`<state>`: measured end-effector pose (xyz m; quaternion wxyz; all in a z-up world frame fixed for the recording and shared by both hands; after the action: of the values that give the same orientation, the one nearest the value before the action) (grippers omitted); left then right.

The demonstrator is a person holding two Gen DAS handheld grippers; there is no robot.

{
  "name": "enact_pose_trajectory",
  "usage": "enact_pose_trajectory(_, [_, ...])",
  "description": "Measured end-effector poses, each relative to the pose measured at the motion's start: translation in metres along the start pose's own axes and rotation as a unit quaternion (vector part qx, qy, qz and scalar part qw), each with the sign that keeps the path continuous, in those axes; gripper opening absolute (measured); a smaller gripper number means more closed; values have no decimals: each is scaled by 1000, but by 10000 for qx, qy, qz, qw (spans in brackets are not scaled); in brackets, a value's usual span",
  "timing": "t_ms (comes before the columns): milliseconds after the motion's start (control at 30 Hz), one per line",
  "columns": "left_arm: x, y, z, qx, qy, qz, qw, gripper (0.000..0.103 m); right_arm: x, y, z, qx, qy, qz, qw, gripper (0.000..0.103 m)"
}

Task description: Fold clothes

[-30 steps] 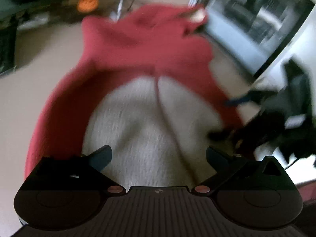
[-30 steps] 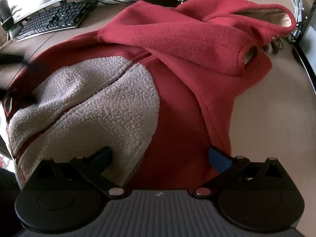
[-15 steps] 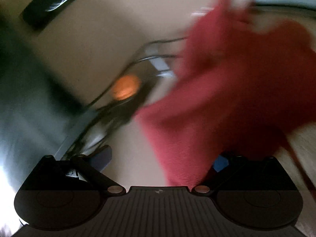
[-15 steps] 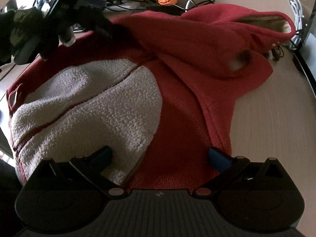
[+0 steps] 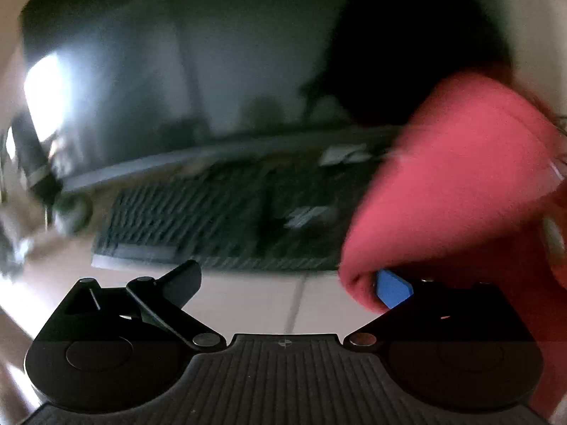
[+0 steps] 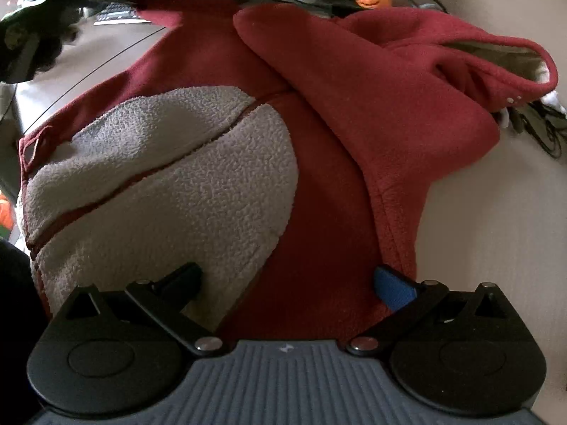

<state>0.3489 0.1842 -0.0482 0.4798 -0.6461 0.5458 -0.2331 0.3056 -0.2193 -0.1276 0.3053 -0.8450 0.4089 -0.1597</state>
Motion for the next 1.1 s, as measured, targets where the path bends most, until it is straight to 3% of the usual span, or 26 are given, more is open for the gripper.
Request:
enact_pose_trajectory(133, [-84, 13, -4, -71, -1193, -205, 9926, 103, -3, -11, 0, 26, 60, -220, 9997, 103])
enact_pose_trajectory(200, [-116, 18, -9, -247, -1217, -736, 9895, 103, -3, -26, -1, 248, 84, -100, 9996, 103])
enact_pose_trajectory(267, [-113, 19, -15, -302, -799, -932, 9920, 103, 3, -49, -1, 601, 269, 188, 9977, 103])
enact_pose_trajectory(333, [-107, 20, -22, -356, -365, -1112, 9925, 103, 16, -71, 2, 940, 810, 329, 9917, 103])
enact_pose_trajectory(433, [-55, 19, -37, -408, 611, -1100, 9912, 103, 27, -94, 16, 1175, 1575, 57, 9805, 103])
enact_pose_trajectory(533, [0, 23, -52, -506, 1453, -954, 9835, 103, 25, -113, 40, 1233, 1895, -252, 9738, 103])
enact_pose_trajectory(633, [48, 32, -68, -629, 2107, -694, 9730, 103, 18, -131, 71, 1067, 1909, -462, 9747, 103])
enact_pose_trajectory(733, [81, 44, -79, -747, 2581, -492, 9620, 103, 21, -144, 89, 1021, 2211, -510, 9686, 103])
enact_pose_trajectory(800, [94, 48, -87, -800, 2818, -404, 9553, 103, 37, -146, 81, 1141, 2671, -314, 9564, 103])
enact_pose_trajectory(867, [107, 53, -94, -853, 3053, -314, 9479, 103, 63, -138, 54, 1356, 3155, 205, 9390, 103])
enact_pose_trajectory(933, [120, 57, -102, -905, 3286, -225, 9399, 103, 97, -118, 15, 1559, 3738, 910, 9098, 103])
enact_pose_trajectory(1033, [134, 62, -108, -959, 3548, -126, 9299, 103, 153, -54, -64, 1704, 4758, 2201, 8343, 103])
enact_pose_trajectory(1100, [138, 60, -106, -955, 3641, -110, 9264, 103, 179, 2, -110, 1617, 5164, 3135, 7804, 103])
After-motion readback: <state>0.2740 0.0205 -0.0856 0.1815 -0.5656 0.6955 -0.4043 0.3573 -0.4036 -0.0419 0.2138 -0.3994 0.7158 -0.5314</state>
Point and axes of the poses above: each gripper's, at about its wrist camera, not at the fingertips, and z roughly the way its jaws point, x to its right, y to its underside, the point moved 10 cm from there along z, roughly the way its jaws point, and after that the axes turned 12 degrees about x, right-handed, at the moved point
